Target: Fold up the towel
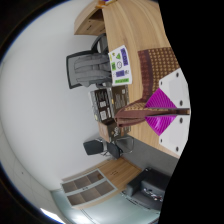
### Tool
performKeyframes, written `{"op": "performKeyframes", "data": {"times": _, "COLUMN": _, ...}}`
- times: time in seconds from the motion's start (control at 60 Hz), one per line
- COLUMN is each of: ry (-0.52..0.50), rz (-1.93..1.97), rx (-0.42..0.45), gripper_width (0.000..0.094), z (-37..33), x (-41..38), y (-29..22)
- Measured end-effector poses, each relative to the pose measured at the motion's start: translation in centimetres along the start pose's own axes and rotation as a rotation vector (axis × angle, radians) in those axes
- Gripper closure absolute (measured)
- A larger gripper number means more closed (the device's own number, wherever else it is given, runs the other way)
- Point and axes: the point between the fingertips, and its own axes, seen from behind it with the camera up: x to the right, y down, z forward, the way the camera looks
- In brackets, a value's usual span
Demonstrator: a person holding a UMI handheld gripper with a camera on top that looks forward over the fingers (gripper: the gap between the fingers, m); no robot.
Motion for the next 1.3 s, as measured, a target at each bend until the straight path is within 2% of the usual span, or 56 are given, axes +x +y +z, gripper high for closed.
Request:
{"op": "performKeyframes", "data": {"times": 0.15, "ry": 0.117, "rz": -0.009, "rx": -0.046, "gripper_width": 0.0869, "z": 0.8, "x": 9.8, "y": 2.5}}
{"op": "performKeyframes", "data": {"times": 0.217, "ry": 0.16, "rz": -0.005, "rx": -0.074, "gripper_width": 0.0798, "z": 1.0, "x": 13.8, "y": 3.9}}
{"op": "performKeyframes", "data": {"times": 0.267, "ry": 0.179, "rz": -0.002, "rx": -0.11, "gripper_width": 0.0663, "z": 0.8, "x": 16.0, "y": 5.0}}
{"op": "performKeyframes", "data": {"times": 0.35, "ry": 0.23, "rz": -0.004, "rx": -0.132, "gripper_width": 0.0254, "z": -0.6, "x": 19.1, "y": 5.3}}
{"op": "performKeyframes", "data": {"times": 0.383, "ry": 0.237, "rz": -0.017, "rx": -0.127, "gripper_width": 0.0136, "z": -1.4, "x": 19.6, "y": 5.1}}
{"op": "performKeyframes", "data": {"times": 0.417, "ry": 0.242, "rz": -0.033, "rx": -0.122, "gripper_width": 0.0073, "z": -2.4, "x": 20.0, "y": 4.8}}
{"op": "performKeyframes", "data": {"times": 0.8, "ry": 0.201, "rz": -0.164, "rx": -0.065, "gripper_width": 0.0076, "z": -16.6, "x": 14.3, "y": 3.1}}
{"op": "performKeyframes", "data": {"times": 1.117, "ry": 0.278, "rz": -0.17, "rx": 0.056, "gripper_width": 0.0077, "z": -30.9, "x": 8.9, "y": 4.0}}
{"op": "performKeyframes", "data": {"times": 1.3, "ry": 0.317, "rz": -0.182, "rx": 0.057, "gripper_width": 0.0073, "z": -37.3, "x": 6.6, "y": 7.7}}
